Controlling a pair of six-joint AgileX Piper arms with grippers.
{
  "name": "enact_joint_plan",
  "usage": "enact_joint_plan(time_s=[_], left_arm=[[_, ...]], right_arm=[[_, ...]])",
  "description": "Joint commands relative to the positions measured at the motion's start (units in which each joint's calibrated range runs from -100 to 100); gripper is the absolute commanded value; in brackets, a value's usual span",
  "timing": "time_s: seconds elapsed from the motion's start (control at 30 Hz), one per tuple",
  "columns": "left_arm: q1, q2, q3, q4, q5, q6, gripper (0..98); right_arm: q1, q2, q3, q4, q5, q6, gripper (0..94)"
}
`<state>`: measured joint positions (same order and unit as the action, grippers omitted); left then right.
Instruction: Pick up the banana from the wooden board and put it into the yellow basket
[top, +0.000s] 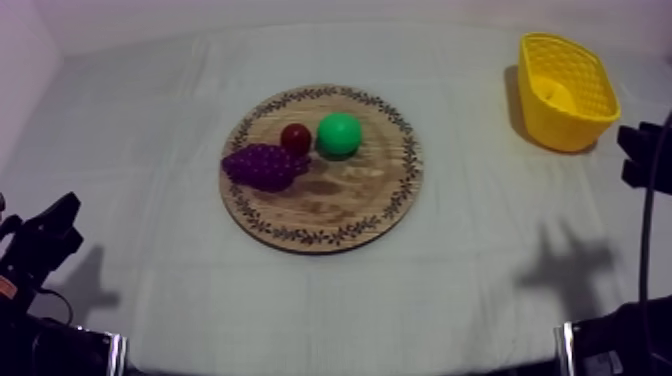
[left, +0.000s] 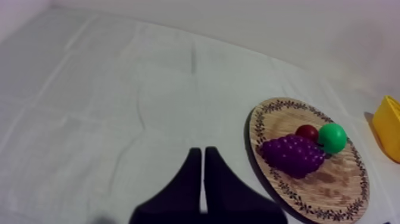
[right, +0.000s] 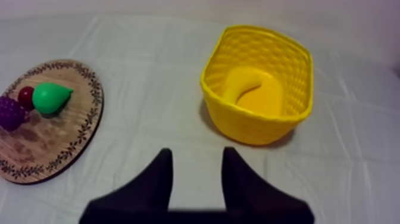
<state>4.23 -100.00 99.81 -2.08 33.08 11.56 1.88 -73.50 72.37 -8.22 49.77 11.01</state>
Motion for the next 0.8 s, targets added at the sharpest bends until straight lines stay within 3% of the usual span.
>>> enact_joint_plan(time_s=[0.0, 0.23, 0.5, 0.6, 0.77], left_arm=[[0.0, 0.0, -0.03, -0.04, -0.02, 0.02, 0.1], [0.0, 0.0, -0.03, -0.04, -0.02, -0.01, 0.1], [0.0, 0.0, -0.03, -0.08, -0.02, 0.02, 0.1], [0.0, 0.0, -0.03, -0.09, -0.02, 0.01, 0.1], [0.0, 0.0, -0.03, -0.09, -0.02, 0.0, 0.1]], right_arm=[[-0.12, -8.11, 1.6, -0.19, 0.33, 0.31, 23.4], [-0.85, -15.6, 6.3, 0.38, -1.3, 1.13, 20.3], [-1.07, -21.63, 20.12, 2.15, -9.13, 1.22, 19.3], [-1.3, -21.99, 24.81, 4.75, -11.47, -1.63, 17.3], [-1.86, -22.14, 26.88, 6.12, -11.67, -4.66, 12.9]])
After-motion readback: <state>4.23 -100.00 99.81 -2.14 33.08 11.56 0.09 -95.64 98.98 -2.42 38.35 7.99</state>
